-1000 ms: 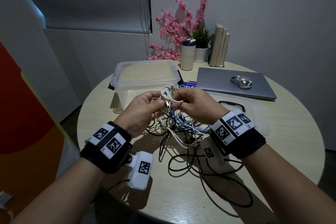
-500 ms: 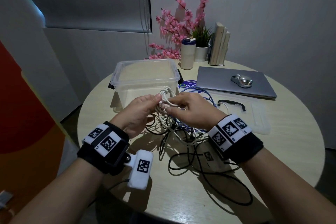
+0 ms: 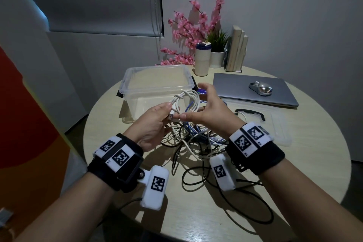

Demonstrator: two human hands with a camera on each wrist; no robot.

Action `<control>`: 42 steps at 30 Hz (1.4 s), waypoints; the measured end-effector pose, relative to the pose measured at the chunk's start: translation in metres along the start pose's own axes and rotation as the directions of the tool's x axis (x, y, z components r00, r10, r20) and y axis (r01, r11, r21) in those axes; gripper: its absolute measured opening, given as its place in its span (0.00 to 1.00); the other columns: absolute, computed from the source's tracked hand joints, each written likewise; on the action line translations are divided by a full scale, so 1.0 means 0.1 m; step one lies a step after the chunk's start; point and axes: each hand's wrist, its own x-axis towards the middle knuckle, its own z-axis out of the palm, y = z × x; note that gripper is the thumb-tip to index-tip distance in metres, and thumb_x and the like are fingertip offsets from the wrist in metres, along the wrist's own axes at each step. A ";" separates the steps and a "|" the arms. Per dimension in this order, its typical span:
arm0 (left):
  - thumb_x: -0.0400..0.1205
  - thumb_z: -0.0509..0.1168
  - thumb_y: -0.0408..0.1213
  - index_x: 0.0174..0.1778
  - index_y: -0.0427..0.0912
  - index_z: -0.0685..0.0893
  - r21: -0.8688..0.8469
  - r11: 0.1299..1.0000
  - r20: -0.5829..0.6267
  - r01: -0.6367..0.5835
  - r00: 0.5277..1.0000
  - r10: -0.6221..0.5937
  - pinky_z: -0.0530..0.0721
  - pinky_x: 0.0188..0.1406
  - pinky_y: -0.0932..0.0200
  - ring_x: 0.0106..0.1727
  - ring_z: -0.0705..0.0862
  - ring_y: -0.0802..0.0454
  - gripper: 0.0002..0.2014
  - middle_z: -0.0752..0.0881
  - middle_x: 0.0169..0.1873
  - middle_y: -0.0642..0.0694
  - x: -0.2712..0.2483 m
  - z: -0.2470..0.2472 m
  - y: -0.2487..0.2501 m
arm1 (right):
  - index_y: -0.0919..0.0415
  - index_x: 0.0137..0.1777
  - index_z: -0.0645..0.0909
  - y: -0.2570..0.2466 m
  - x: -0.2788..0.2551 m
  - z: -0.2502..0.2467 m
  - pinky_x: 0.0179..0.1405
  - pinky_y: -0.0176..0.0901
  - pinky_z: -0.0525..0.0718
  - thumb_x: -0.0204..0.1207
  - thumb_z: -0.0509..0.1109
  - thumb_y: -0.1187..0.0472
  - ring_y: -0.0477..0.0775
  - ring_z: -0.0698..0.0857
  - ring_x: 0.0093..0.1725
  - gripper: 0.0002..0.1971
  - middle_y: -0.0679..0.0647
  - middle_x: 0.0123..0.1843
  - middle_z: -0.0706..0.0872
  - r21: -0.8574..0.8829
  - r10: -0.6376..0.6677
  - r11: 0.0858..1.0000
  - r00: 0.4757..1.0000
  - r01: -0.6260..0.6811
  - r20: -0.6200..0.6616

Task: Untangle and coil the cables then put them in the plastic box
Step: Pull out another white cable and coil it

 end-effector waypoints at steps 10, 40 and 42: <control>0.88 0.52 0.43 0.36 0.48 0.84 -0.079 0.997 0.087 0.022 0.996 -0.015 0.69 0.52 0.52 0.40 0.79 0.54 0.19 0.78 0.24 0.52 -0.01 0.05 0.01 | 0.48 0.51 0.79 0.03 0.01 -0.04 0.50 0.39 0.82 0.56 0.86 0.49 0.44 0.85 0.47 0.26 0.50 0.49 0.84 -0.097 -0.117 0.988 0.992 0.120 0.045; 0.77 0.64 0.45 0.52 0.39 0.86 0.194 0.979 0.145 -0.057 0.989 0.029 0.71 0.43 0.60 0.40 0.79 0.59 0.15 0.86 0.42 0.48 -0.03 0.06 -0.07 | 0.61 0.38 0.88 0.10 0.10 -0.07 0.36 0.48 0.84 0.63 0.83 0.56 0.49 0.85 0.31 0.10 0.55 0.33 0.90 -0.151 -0.046 0.988 0.985 0.021 -0.167; 0.75 0.65 0.45 0.49 0.39 0.85 0.137 0.990 0.182 -0.027 0.983 0.002 0.71 0.43 0.59 0.39 0.79 0.60 0.14 0.86 0.37 0.52 -0.04 0.03 -0.07 | 0.60 0.39 0.89 0.10 0.10 -0.05 0.40 0.49 0.86 0.63 0.83 0.57 0.50 0.86 0.33 0.09 0.53 0.34 0.90 -0.152 -0.046 0.988 0.986 0.022 -0.160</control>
